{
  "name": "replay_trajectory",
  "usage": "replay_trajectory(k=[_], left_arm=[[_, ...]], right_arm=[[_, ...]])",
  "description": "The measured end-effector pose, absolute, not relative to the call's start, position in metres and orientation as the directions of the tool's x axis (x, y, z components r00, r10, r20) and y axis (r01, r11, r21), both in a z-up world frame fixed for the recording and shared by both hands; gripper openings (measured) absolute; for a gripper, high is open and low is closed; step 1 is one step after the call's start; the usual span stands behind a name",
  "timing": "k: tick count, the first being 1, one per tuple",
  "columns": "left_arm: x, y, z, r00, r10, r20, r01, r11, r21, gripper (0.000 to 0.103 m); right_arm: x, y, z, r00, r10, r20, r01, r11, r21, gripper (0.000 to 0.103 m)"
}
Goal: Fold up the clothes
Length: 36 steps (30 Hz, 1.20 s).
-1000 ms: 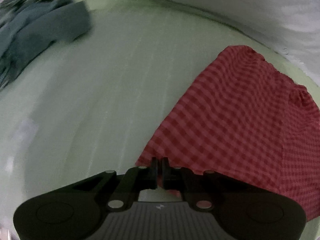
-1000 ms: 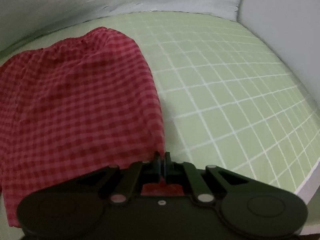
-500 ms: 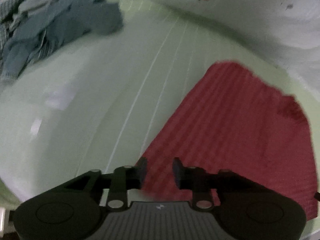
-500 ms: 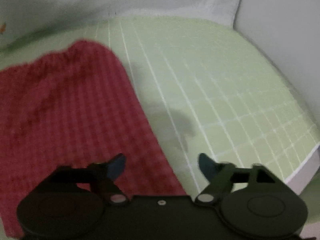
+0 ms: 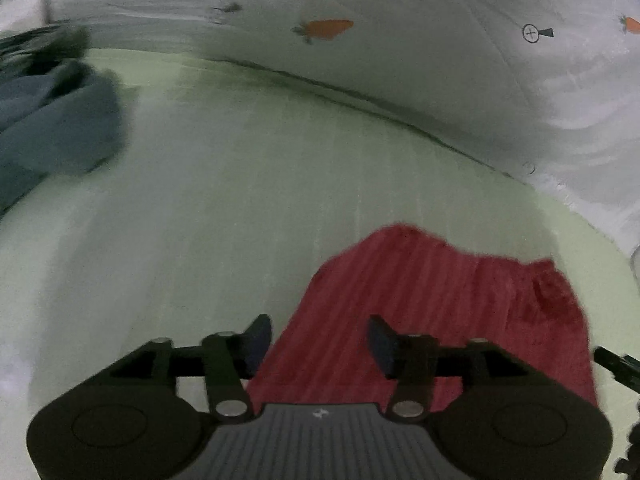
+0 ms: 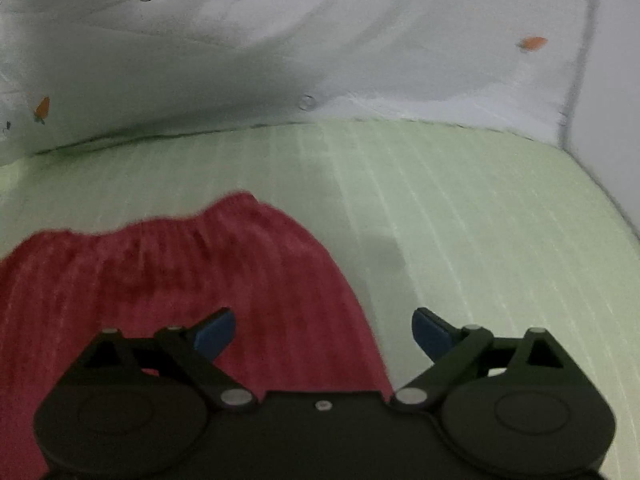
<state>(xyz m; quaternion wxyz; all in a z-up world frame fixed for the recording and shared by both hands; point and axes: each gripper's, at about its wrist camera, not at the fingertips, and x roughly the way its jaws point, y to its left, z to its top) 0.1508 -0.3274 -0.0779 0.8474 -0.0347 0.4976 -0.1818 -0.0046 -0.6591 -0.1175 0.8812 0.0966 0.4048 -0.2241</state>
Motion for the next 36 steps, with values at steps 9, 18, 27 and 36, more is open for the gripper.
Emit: replay_trajectory(k=[9,18,27,36], left_arm=[[0.234,-0.381,-0.127,0.289,-0.395,-0.872,0.291,0.904,-0.313,0.065],[0.242,-0.395,-0.136,0.191,-0.443,-0.876,0.285,0.879,-0.382,0.056],[0.205,-0.426,-0.093,0.441,-0.414,-0.796,0.478,0.859,-0.182,0.003],[0.2,-0.423,-0.093,0.552,-0.274,-0.788,0.366,0.928,-0.067,0.046]], right_arm=[[0.098,-0.674,-0.143,0.548,-0.242,-0.8,0.364,0.931,-0.032,0.094],[0.116,-0.673,-0.157,0.539,-0.168,-0.825,0.291,0.957,-0.005,0.06],[0.096,-0.664,-0.136,0.633,-0.207,-0.746,0.304,0.953,-0.006,0.006],[0.087,-0.652,-0.131,0.639,-0.328,-0.695,0.358,0.927,-0.108,0.074]])
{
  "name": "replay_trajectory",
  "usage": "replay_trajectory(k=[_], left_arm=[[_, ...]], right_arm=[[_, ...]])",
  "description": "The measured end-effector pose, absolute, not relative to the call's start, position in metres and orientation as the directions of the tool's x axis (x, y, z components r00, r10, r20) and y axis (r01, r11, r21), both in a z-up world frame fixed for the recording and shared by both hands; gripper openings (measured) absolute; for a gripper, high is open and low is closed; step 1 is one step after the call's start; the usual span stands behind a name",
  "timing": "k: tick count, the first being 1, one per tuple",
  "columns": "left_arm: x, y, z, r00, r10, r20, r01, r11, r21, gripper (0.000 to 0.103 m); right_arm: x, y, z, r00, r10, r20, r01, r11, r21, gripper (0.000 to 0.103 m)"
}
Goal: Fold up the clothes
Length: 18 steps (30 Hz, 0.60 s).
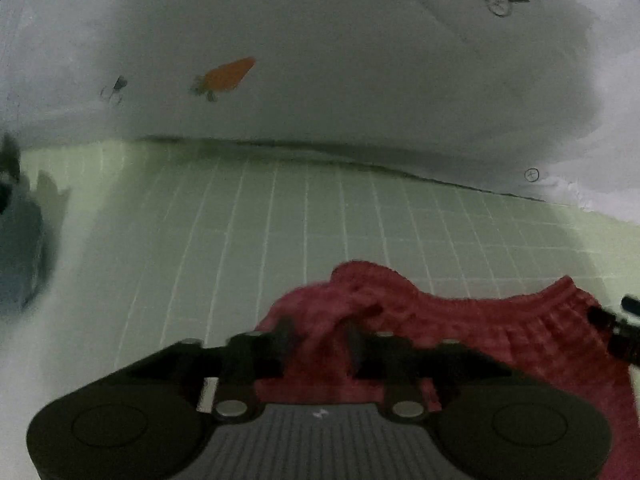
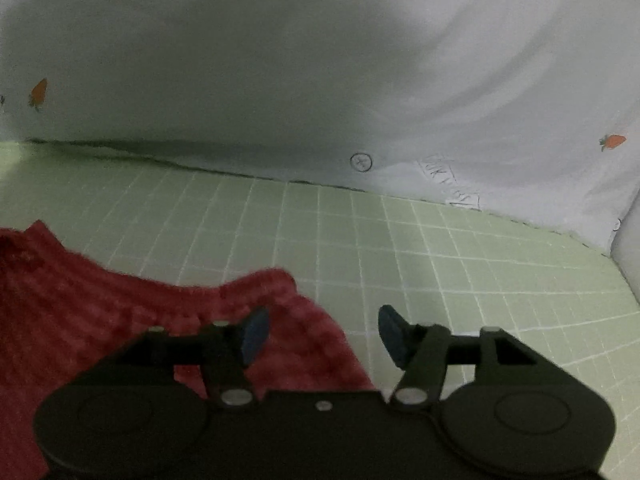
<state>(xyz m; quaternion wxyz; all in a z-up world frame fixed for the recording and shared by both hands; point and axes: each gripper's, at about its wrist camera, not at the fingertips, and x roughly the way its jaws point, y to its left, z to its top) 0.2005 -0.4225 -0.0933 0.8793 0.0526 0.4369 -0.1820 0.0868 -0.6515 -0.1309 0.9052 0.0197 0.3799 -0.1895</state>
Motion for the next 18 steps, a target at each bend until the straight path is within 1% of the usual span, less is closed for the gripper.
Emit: replay_trajectory(k=[1,2,11,14,15,18], left_arm=[[0.198,-0.417,-0.092,0.553,-0.271,-0.788,0.36,0.931,-0.067,0.054],[0.194,-0.412,-0.091,0.554,-0.263,-0.79,0.352,0.934,-0.064,0.059],[0.131,-0.336,-0.095,0.507,-0.159,-0.847,0.218,0.975,-0.052,0.064],[0.103,-0.315,-0.098,0.484,-0.129,-0.866,0.18,0.983,-0.046,0.066],[0.094,-0.309,-0.1,0.478,-0.122,-0.87,0.173,0.984,-0.043,0.066],[0.066,-0.298,-0.104,0.471,-0.108,-0.876,0.158,0.987,-0.036,0.068]], right_arm=[[0.081,-0.652,-0.131,0.639,-0.309,-0.704,0.359,0.93,-0.082,0.082],[0.074,-0.651,-0.132,0.637,-0.29,-0.714,0.358,0.932,-0.059,0.082],[-0.026,-0.623,-0.156,0.552,-0.151,-0.82,0.366,0.928,0.075,0.09],[-0.056,-0.61,-0.161,0.52,-0.139,-0.842,0.365,0.928,0.072,0.092],[-0.066,-0.605,-0.163,0.516,-0.143,-0.845,0.359,0.931,0.062,0.095],[-0.086,-0.593,-0.163,0.501,-0.144,-0.854,0.319,0.948,0.027,0.097]])
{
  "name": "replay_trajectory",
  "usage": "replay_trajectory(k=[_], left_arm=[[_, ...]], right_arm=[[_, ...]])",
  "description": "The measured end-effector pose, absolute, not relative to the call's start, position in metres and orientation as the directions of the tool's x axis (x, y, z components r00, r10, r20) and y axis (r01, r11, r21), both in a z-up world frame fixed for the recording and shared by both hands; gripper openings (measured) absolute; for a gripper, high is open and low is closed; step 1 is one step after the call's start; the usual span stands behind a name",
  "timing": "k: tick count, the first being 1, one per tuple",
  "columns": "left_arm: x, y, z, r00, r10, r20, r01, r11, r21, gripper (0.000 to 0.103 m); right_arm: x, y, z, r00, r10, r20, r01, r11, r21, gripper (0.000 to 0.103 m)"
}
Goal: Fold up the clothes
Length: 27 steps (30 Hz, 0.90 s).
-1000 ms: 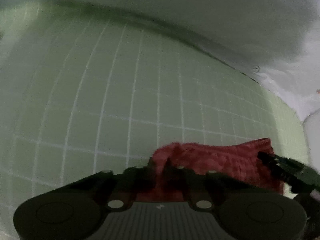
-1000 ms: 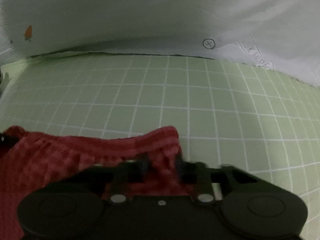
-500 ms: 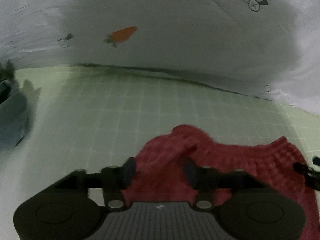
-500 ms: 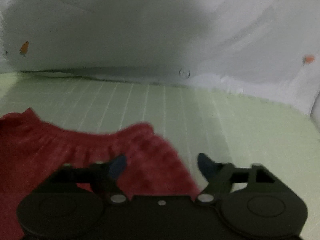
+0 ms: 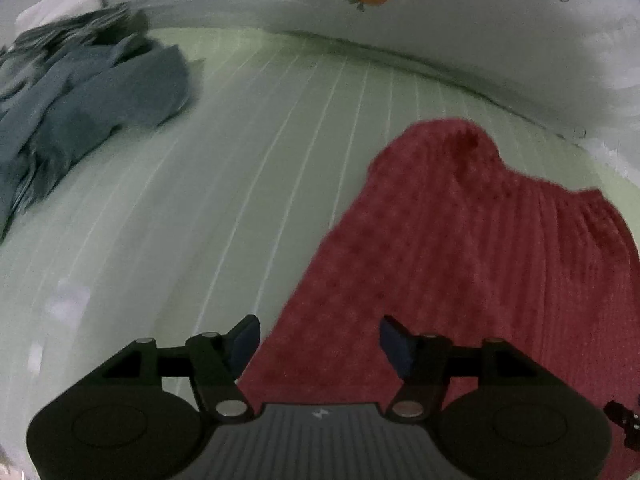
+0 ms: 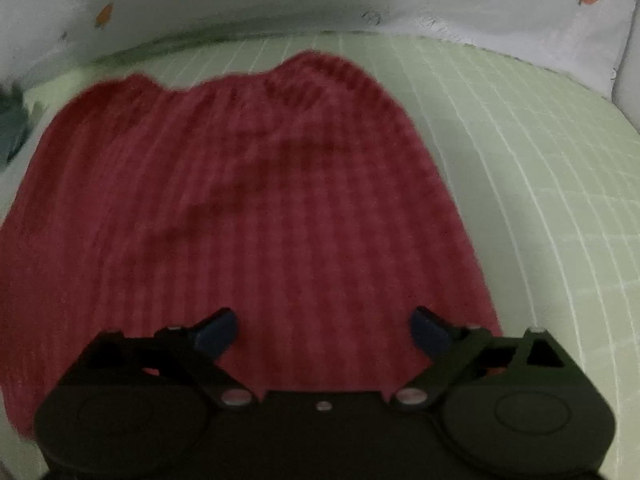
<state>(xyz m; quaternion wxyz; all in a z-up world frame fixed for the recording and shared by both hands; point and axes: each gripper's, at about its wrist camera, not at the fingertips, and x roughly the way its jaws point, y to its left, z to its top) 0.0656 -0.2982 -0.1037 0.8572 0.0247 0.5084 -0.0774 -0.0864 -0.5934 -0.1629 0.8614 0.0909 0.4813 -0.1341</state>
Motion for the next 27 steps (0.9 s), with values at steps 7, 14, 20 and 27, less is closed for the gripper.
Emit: replay_trajectory(k=[7,14,20,27], left_arm=[[0.016,-0.29,-0.112,0.446,-0.106,-0.889,0.184,0.983,-0.025,0.069],[0.004,-0.273,-0.124,0.423,-0.104,-0.9,0.196,0.98,-0.021,0.073],[0.006,-0.262,-0.137,0.392,-0.101,-0.914,0.226,0.974,-0.011,0.077],[-0.001,-0.262,-0.141,0.394,-0.125,-0.91,0.332,0.943,0.014,0.086]], right_arm=[[-0.126,-0.559,-0.161,0.503,-0.114,-0.857,0.241,0.97,0.013,0.103],[-0.141,-0.531,-0.161,0.502,-0.13,-0.855,0.268,0.963,0.011,0.103],[-0.146,-0.522,-0.16,0.47,-0.179,-0.864,0.357,0.934,0.001,0.103],[-0.147,-0.513,-0.16,0.445,-0.227,-0.866,0.458,0.889,0.002,0.103]])
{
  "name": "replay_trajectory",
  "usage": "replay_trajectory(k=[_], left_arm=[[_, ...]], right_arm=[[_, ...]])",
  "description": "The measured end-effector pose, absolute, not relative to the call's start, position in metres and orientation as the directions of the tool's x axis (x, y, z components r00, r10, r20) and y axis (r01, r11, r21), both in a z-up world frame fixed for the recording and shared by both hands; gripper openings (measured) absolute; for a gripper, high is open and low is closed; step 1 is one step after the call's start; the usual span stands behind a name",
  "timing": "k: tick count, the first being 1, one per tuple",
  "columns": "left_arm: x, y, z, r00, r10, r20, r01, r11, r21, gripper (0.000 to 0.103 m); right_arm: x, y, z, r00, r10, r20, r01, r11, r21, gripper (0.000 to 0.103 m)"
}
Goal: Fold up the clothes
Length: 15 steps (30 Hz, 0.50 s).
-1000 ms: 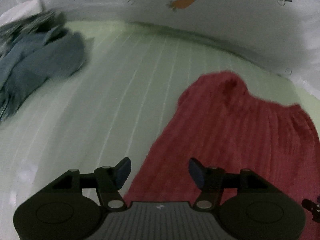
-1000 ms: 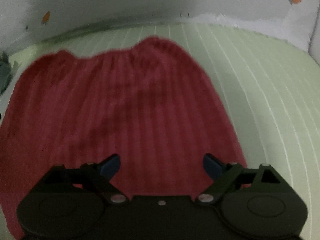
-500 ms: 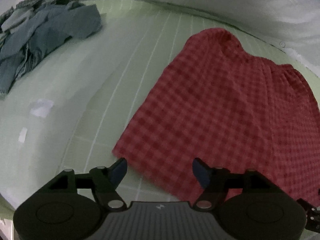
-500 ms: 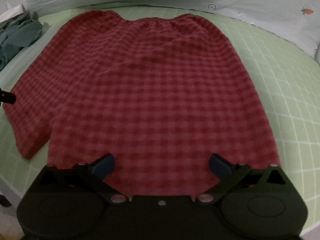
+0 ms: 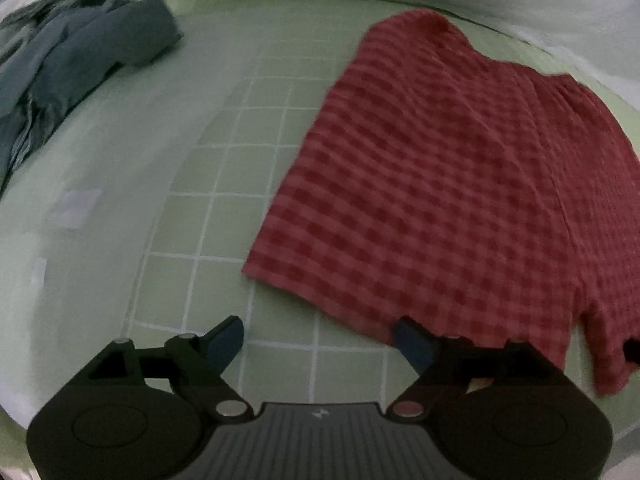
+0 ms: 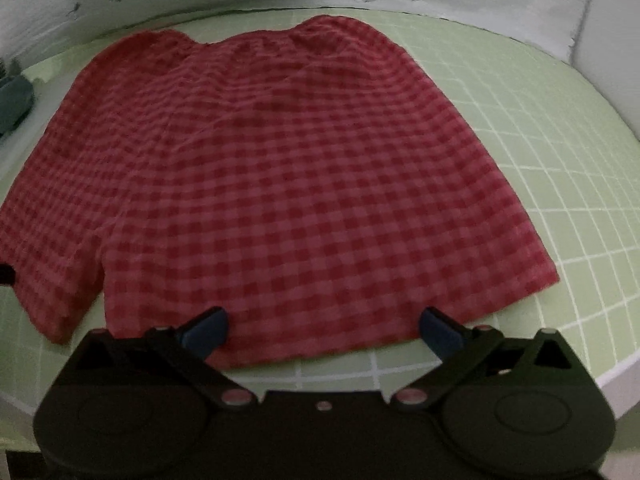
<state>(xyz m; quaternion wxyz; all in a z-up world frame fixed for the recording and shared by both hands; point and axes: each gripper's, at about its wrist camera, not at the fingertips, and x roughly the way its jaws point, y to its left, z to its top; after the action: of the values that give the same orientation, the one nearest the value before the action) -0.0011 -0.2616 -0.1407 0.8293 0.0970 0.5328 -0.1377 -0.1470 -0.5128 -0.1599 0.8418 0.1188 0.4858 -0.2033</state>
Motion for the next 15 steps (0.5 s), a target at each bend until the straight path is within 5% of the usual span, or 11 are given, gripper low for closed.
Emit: replay_trajectory(k=[10,12,14,15], left_arm=[[0.002,-0.264,-0.142,0.411,-0.137,-0.901,0.328,0.945,0.005,0.086],[0.001,-0.265,-0.138,0.425,-0.139,-0.895,0.323,0.947,0.007,0.065],[0.001,-0.27,-0.133,0.428,-0.146,-0.892,0.329,0.944,0.003,0.016],[0.002,-0.273,-0.132,0.42,-0.145,-0.896,0.326,0.945,0.0,0.004]], right_arm=[[-0.145,-0.512,-0.16,0.419,-0.22,-0.881,0.479,0.878,0.008,0.103],[-0.147,-0.515,-0.159,0.412,-0.208,-0.887,0.475,0.88,0.014,0.103],[-0.15,-0.519,-0.157,0.409,-0.211,-0.888,0.472,0.882,0.008,0.103],[-0.152,-0.523,-0.156,0.408,-0.219,-0.886,0.473,0.881,0.0,0.103]])
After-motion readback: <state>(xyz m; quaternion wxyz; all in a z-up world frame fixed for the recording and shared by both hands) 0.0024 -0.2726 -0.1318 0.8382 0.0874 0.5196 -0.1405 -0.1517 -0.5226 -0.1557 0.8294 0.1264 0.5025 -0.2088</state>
